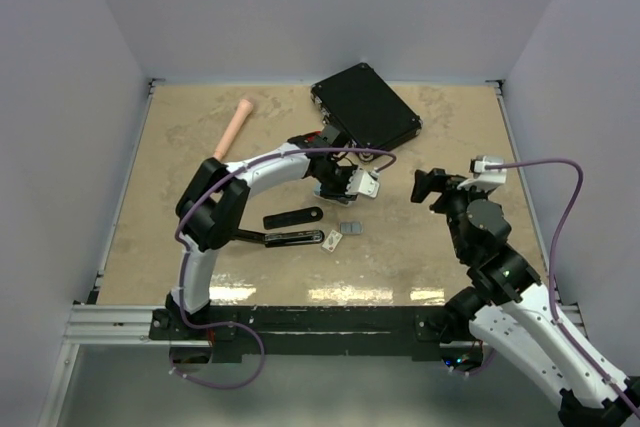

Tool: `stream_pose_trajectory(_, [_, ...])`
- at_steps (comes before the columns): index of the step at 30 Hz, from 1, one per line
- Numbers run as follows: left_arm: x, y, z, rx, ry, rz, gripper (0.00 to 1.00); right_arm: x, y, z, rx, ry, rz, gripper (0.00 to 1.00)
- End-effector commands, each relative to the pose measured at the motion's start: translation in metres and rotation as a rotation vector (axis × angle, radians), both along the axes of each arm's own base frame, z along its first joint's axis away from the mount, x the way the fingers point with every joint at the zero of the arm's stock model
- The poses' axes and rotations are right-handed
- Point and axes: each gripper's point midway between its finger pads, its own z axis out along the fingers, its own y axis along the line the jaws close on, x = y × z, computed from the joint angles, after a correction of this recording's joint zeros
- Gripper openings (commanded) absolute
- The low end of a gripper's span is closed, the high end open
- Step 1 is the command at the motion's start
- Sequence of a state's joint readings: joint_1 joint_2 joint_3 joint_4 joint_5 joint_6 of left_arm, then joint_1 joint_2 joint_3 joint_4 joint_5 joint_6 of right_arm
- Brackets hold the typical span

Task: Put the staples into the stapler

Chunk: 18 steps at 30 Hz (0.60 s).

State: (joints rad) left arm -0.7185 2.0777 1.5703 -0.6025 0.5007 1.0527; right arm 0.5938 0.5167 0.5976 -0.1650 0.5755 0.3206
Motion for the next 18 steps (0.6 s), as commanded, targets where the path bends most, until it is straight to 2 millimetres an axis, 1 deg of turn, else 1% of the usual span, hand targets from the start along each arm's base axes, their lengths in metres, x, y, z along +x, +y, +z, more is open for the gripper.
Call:
stream_pose_trajectory(1, [0.000,-0.005,0.013,-0.020,0.003,-0.009,0.00,0.002,0.012,0.016,0.006,-0.062,0.070,0.98])
stream_pose_trajectory(2, [0.001,-0.008,0.027,-0.052,-0.010,-0.004,0.00,0.002,0.016,0.017,-0.010,-0.068,0.090,0.98])
stream_pose_trajectory(3, [0.004,-0.007,0.035,-0.078,-0.005,0.026,0.00,0.003,0.021,0.020,-0.013,-0.084,0.117,0.98])
stream_pose_trajectory(4, [0.009,-0.012,0.046,-0.125,-0.023,0.042,0.00,0.003,0.026,0.022,-0.018,-0.092,0.147,0.98])
stream_pose_trajectory(5, [0.009,-0.015,0.071,-0.199,-0.031,0.044,0.00,0.004,0.031,0.022,-0.058,-0.101,0.181,0.98])
stream_pose_trajectory(6, [0.014,-0.011,0.086,-0.252,-0.010,0.090,0.00,0.002,0.044,0.027,-0.074,-0.125,0.256,0.98])
stream_pose_trajectory(7, [0.020,-0.012,0.098,-0.321,-0.024,0.104,0.00,0.000,0.050,0.029,-0.097,-0.134,0.298,0.98])
stream_pose_trajectory(8, [0.015,-0.011,0.128,-0.407,-0.023,0.094,0.00,-0.002,0.056,0.032,-0.122,-0.147,0.339,0.98])
stream_pose_trajectory(9, [0.014,-0.001,0.130,-0.439,0.021,0.137,0.00,-0.005,0.067,0.035,-0.135,-0.155,0.408,0.98])
stream_pose_trajectory(10, [0.016,-0.002,0.147,-0.502,-0.008,0.129,0.00,-0.015,0.085,0.041,-0.155,-0.182,0.528,0.97])
stream_pose_trajectory(11, [0.009,0.002,0.173,-0.568,-0.023,0.107,0.00,-0.017,0.091,0.048,-0.190,-0.225,0.575,0.97])
stream_pose_trajectory(12, [0.003,0.011,0.169,-0.582,0.016,0.139,0.00,-0.019,0.100,0.051,-0.196,-0.242,0.623,0.97])
stream_pose_trajectory(13, [0.005,0.013,0.184,-0.635,-0.020,0.132,0.00,-0.028,0.113,0.058,-0.192,-0.265,0.714,0.97])
stream_pose_trajectory(14, [-0.005,0.018,0.206,-0.686,-0.040,0.115,0.00,-0.031,0.120,0.060,-0.191,-0.276,0.752,0.97])
stream_pose_trajectory(15, [-0.006,0.024,0.216,-0.723,-0.035,0.135,0.00,-0.032,0.125,0.064,-0.217,-0.301,0.787,0.97])
stream_pose_trajectory(16, [-0.010,0.027,0.219,-0.755,-0.047,0.131,0.00,-0.032,0.134,0.066,-0.223,-0.301,0.831,0.97])
stream_pose_trajectory(17, [-0.021,0.033,0.238,-0.797,-0.065,0.115,0.00,-0.038,0.143,0.065,-0.234,-0.305,0.899,0.97])
stream_pose_trajectory(18, [-0.027,0.039,0.235,-0.808,-0.036,0.137,0.00,-0.040,0.149,0.066,-0.243,-0.306,0.939,0.97])
